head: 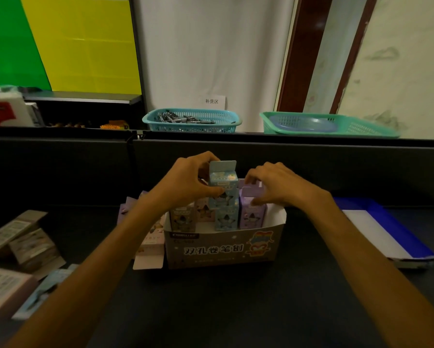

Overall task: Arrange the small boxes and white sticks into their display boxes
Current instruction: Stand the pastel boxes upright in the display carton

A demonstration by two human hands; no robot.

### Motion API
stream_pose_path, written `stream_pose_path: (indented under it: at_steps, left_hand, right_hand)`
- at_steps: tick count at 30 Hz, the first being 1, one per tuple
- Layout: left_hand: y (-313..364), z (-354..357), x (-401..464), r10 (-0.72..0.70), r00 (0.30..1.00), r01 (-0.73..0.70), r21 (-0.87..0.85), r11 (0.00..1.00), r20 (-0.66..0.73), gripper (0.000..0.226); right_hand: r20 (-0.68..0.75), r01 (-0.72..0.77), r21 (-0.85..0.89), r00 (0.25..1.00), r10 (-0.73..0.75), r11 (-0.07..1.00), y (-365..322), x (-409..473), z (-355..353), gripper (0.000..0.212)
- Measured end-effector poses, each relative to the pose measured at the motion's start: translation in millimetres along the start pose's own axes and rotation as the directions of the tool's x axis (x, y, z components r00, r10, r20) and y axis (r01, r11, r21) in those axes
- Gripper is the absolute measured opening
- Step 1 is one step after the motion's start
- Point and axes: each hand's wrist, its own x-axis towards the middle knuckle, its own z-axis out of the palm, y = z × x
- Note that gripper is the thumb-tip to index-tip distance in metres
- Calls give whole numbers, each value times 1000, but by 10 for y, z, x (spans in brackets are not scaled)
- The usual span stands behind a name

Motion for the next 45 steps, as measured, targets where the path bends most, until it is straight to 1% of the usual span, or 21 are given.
stream_pose_path:
  at_steps: [2,6,10,16,23,28,31,34,38,42,45]
  left_hand:
    - [9,19,18,-20,998,18,43,999,51,44]
    - [15,71,89,-78,985,61,107,992,157,44]
    - [-18,151,144,-95,968,50,194,980,231,43]
    - [-50,343,159,-134,959,53,308,950,249,42]
    - [-45,430,156,-121,960,-2,440,898,251,41]
    - [-25,419,126,-116,959,-34,513,857,258,49]
    - [13,384,98,-135,955,-44,580,814,262,57]
    - [75,278,59,-141,966,-34,646,762,218,59]
    - [114,14,-46,-128,988,31,708,706,83,59]
    - [32,-333,-265,-161,987,126,706,697,-18,62]
    - [-89,-594,-486,-198,976,204,711,672,-93,61]
  right_hand:
    - [-40,-16,33,999,18,999,4,-60,-30,54]
    - [-27,-46,65,998,48,997,27,-166,-24,54]
    - [-28,-68,111,997,72,992,55,-197,-4,51]
    - [-22,-78,128,996,82,989,47,-208,-2,49]
    - [-23,-76,131,997,80,988,42,-228,-7,45]
    - [-18,-74,136,997,77,988,11,-242,-40,45]
    - [-33,-70,137,997,75,988,-37,-243,-81,47]
    - [-73,-64,144,995,75,988,-110,-233,-123,51]
    - [-106,-36,148,993,52,988,-290,-208,-144,56]
    - [-126,47,120,992,-31,992,-537,-143,-146,55]
    - [-152,114,84,983,-100,990,-767,-49,-163,55]
